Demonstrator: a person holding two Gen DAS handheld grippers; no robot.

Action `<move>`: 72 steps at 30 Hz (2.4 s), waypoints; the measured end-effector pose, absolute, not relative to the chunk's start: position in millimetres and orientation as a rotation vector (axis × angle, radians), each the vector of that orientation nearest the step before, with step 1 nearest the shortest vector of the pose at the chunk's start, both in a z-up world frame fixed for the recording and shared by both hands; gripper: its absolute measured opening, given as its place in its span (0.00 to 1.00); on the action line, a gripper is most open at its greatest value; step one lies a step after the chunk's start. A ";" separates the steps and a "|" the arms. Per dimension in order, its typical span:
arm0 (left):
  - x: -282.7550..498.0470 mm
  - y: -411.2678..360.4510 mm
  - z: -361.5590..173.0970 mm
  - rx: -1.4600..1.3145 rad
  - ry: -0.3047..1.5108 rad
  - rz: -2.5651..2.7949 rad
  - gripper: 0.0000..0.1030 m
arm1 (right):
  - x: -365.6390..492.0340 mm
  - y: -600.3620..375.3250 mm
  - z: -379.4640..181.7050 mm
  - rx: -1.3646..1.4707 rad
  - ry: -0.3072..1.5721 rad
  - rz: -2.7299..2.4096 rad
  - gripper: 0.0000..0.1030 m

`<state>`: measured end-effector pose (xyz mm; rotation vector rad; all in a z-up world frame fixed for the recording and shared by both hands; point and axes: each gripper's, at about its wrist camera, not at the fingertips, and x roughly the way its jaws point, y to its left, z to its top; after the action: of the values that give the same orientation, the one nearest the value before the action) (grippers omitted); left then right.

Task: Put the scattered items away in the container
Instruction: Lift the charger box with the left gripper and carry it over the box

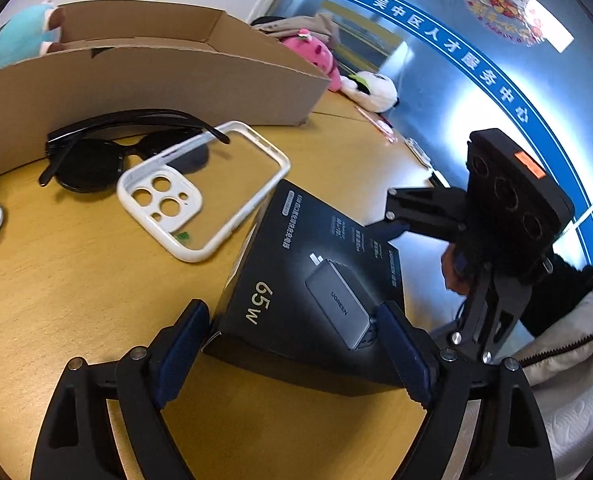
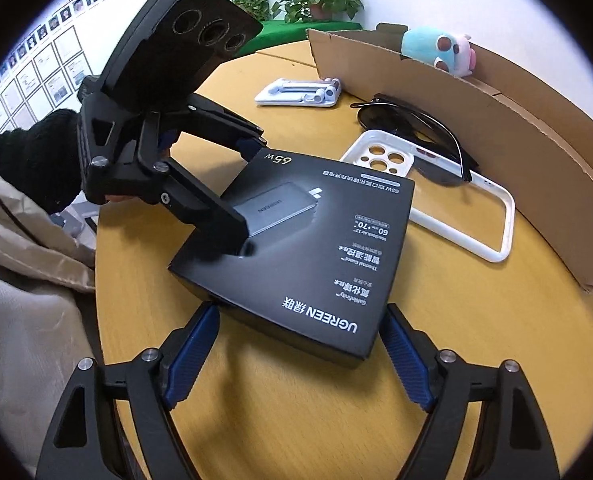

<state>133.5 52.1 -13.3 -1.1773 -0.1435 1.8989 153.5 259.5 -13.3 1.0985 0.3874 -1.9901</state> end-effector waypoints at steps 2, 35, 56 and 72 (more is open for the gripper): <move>131.8 51.3 -13.3 -1.189 -0.151 1.914 0.86 | 153.9 259.2 -13.1 1.091 0.369 -2.006 0.79; 69.1 52.9 156.0 -0.781 0.158 2.171 0.84 | 119.0 261.7 109.6 0.716 0.309 -2.325 0.78; 14.3 50.8 279.2 -0.467 0.330 2.262 0.85 | 64.7 265.0 219.8 0.423 0.339 -2.489 0.76; -63.4 52.7 296.8 -0.418 0.320 2.264 0.85 | -5.4 266.9 239.1 0.367 0.309 -2.509 0.76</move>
<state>-63.4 52.7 296.8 -0.4185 0.3199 2.2641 -5.4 266.9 239.1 0.3675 0.3085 -2.5089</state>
